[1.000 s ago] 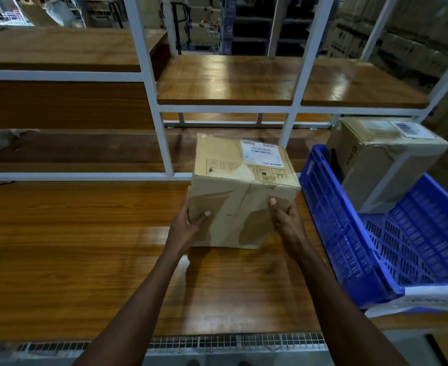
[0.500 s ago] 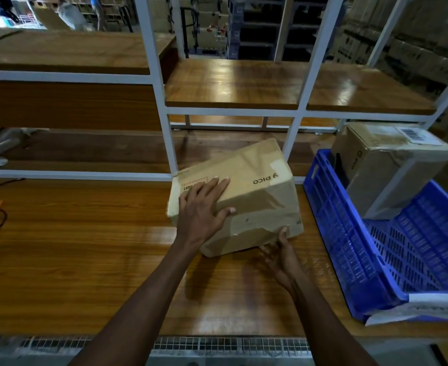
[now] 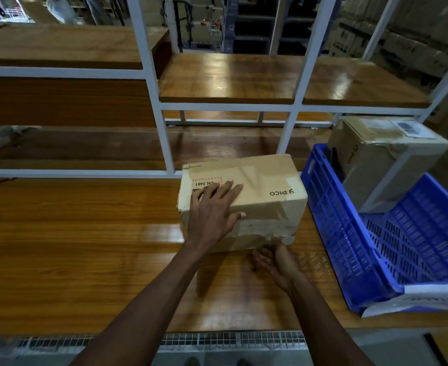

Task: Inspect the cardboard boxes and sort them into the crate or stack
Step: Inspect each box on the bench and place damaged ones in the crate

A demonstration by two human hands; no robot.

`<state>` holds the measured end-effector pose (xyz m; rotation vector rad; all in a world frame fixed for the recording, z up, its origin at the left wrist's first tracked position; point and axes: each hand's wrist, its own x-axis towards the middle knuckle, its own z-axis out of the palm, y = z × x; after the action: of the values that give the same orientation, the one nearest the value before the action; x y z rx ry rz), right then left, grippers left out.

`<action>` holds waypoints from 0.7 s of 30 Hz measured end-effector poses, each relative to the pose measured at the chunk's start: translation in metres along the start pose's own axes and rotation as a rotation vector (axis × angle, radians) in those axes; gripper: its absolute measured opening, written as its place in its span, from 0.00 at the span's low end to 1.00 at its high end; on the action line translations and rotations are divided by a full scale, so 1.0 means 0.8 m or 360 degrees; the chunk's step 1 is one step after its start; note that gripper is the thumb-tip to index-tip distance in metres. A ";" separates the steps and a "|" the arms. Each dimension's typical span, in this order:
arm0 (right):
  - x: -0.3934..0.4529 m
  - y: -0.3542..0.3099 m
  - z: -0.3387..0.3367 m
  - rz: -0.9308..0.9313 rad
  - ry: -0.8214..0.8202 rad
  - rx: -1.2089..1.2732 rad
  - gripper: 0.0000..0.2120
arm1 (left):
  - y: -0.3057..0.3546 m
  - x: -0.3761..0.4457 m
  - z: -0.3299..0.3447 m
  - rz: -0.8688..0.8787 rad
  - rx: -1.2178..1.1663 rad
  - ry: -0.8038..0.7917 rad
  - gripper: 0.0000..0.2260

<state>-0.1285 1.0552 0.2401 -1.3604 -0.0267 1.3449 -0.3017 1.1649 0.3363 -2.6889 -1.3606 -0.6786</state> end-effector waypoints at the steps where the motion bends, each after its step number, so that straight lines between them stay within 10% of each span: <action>1: -0.006 -0.003 0.005 -0.0047 0.0033 -0.0057 0.21 | 0.001 0.000 0.002 0.0022 0.0021 -0.0003 0.32; 8: -0.088 -0.063 0.053 -0.0981 0.0415 -0.0406 0.07 | -0.006 0.000 0.008 0.0045 0.0072 -0.0051 0.31; 13: -0.098 -0.116 0.061 -0.1641 0.0602 -0.1196 0.07 | -0.026 -0.016 0.000 -0.0144 -0.0805 0.0351 0.21; 17: -0.074 -0.143 0.053 -0.1433 0.0529 -0.1713 0.16 | -0.053 -0.052 0.010 -0.1041 -0.1222 0.0721 0.23; 21: -0.057 -0.150 0.060 -0.1087 0.0320 -0.1698 0.28 | -0.073 -0.071 0.034 -0.1961 -0.2081 -0.0003 0.30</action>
<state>-0.0986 1.0958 0.3676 -2.0726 -1.0999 0.5589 -0.3665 1.1643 0.2806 -1.7692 -3.3963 -2.2101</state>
